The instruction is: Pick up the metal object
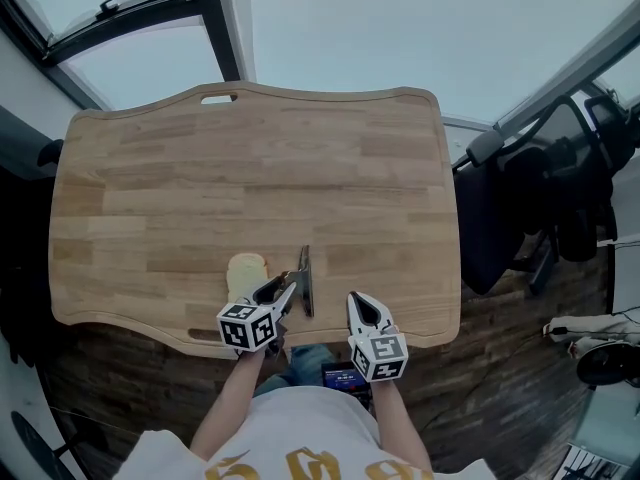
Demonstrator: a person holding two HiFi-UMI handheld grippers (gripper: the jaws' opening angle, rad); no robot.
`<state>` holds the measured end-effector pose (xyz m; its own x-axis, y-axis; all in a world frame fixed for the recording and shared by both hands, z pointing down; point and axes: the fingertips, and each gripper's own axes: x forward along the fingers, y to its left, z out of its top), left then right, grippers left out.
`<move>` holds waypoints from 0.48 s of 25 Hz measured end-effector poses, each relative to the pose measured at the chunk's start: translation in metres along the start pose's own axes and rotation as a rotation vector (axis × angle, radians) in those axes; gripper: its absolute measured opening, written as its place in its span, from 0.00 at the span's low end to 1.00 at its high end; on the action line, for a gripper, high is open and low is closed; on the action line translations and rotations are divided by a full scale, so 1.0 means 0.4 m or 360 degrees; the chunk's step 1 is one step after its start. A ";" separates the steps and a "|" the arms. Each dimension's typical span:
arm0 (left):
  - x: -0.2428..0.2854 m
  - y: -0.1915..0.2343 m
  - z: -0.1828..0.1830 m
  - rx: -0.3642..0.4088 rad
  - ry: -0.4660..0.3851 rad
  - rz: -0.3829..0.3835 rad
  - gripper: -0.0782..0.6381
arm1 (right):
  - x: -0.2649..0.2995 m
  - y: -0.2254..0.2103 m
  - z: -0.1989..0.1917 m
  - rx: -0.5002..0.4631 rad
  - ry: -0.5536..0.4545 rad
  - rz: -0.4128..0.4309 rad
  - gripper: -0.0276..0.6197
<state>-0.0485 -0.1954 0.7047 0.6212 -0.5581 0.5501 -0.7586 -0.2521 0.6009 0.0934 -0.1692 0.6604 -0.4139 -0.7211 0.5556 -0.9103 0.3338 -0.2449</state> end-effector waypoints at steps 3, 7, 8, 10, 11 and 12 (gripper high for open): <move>0.025 0.005 -0.018 -0.0035 0.0069 -0.0005 0.33 | 0.010 -0.005 -0.005 0.0007 0.0019 0.0002 0.06; 0.045 0.011 -0.028 -0.0118 0.0109 -0.0009 0.33 | 0.020 -0.021 -0.011 0.0005 0.0047 -0.0012 0.06; 0.048 0.013 -0.028 -0.0138 0.0114 -0.0008 0.33 | 0.022 -0.026 -0.012 0.0006 0.0052 -0.0018 0.06; 0.051 0.019 -0.028 -0.0165 0.0125 0.0001 0.33 | 0.028 -0.035 -0.011 0.0010 0.0059 -0.0028 0.06; 0.052 0.024 -0.029 -0.0173 0.0136 0.0014 0.33 | 0.032 -0.038 -0.010 0.0010 0.0061 -0.0032 0.06; 0.052 0.030 -0.031 -0.0177 0.0151 0.0032 0.29 | 0.035 -0.040 -0.008 0.0010 0.0061 -0.0034 0.06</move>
<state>-0.0422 -0.2001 0.7306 0.6261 -0.4836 0.6117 -0.7477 -0.1494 0.6471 0.1023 -0.1828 0.6747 -0.3938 -0.7040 0.5910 -0.9190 0.3147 -0.2376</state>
